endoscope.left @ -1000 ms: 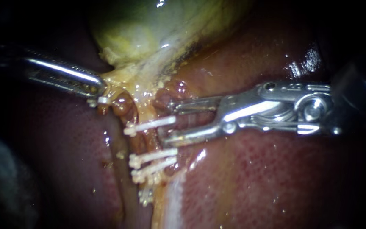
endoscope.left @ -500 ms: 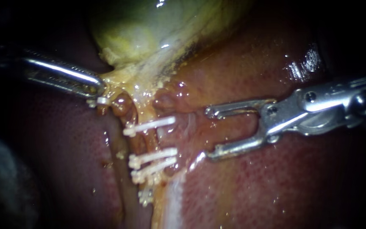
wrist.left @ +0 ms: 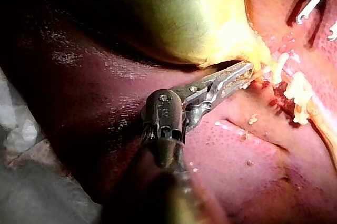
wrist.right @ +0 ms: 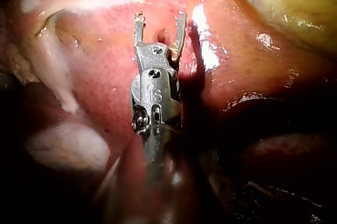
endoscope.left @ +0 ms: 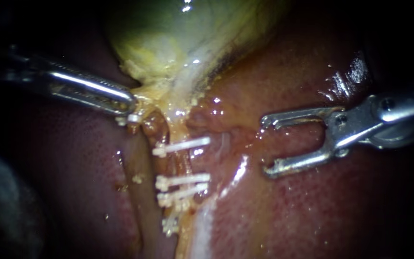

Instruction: Going back third clip right tube

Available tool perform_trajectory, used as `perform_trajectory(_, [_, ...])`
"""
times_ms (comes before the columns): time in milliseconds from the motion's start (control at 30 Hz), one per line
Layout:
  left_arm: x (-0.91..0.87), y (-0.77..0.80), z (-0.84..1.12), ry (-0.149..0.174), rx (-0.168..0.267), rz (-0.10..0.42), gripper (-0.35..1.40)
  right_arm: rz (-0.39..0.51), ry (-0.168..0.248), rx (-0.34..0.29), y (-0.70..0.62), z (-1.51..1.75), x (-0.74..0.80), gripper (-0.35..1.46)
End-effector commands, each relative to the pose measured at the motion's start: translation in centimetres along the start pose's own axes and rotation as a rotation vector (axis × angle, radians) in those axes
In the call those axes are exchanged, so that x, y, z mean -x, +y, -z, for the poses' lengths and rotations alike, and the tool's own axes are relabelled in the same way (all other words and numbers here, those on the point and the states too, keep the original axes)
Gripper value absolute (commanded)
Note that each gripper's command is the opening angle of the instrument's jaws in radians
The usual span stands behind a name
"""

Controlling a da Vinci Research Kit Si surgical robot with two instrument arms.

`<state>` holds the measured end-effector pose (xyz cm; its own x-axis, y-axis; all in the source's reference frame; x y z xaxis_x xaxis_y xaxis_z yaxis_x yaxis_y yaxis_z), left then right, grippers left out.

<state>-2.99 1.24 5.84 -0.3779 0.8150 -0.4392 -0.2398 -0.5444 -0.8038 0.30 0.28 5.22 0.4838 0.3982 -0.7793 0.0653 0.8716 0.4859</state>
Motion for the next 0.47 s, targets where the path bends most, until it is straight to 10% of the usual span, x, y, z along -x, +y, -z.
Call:
perform_trajectory(33, [0.01, -0.02, -0.03, -0.002, 0.001, -0.001, -0.35, 0.001, 0.0, -0.002, 0.0, 0.0, 0.0, 0.5])
perform_trajectory(467, [0.04, -0.05, -0.09, -0.005, 0.006, -0.004, -0.35, 0.003, 0.001, 0.0, 0.01, 0.0, -0.05, 0.5])
